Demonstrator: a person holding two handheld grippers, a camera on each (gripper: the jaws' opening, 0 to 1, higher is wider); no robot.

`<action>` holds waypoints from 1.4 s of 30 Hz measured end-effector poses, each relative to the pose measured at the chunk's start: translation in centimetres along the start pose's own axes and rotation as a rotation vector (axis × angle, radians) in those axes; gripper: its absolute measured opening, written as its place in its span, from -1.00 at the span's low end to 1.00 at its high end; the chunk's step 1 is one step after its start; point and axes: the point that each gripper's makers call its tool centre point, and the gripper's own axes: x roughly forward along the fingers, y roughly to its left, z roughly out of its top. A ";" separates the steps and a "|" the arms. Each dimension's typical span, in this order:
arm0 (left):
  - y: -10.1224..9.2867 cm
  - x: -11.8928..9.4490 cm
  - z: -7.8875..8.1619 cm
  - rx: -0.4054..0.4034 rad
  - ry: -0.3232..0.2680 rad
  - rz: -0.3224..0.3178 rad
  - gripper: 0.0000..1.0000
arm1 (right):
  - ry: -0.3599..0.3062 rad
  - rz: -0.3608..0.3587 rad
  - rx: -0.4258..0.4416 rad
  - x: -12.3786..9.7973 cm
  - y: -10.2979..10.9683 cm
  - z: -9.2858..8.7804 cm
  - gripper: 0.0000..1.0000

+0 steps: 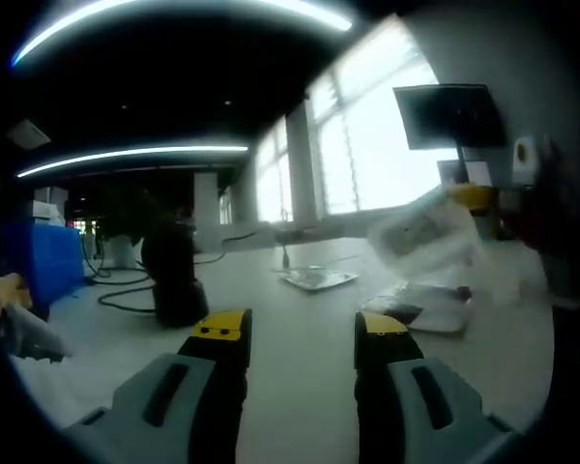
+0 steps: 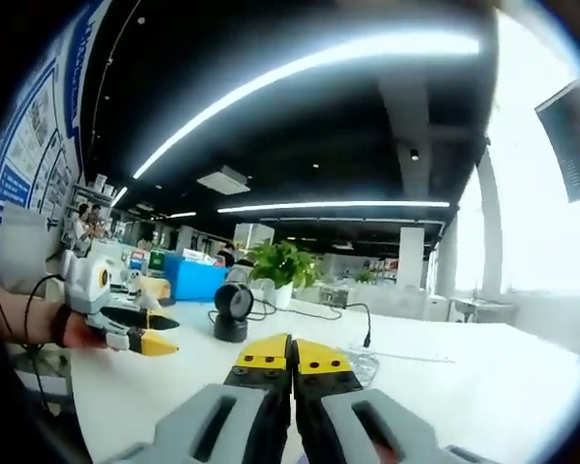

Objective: Clip sheet goods on table flip sheet goods clip sheet goods scan sheet goods put sheet goods back to table

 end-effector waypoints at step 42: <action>-0.4 0.0 0.0 0.008 0.008 0.001 -0.30 | -0.231 -0.548 0.676 -8.2 -15.4 -3.3 -1.00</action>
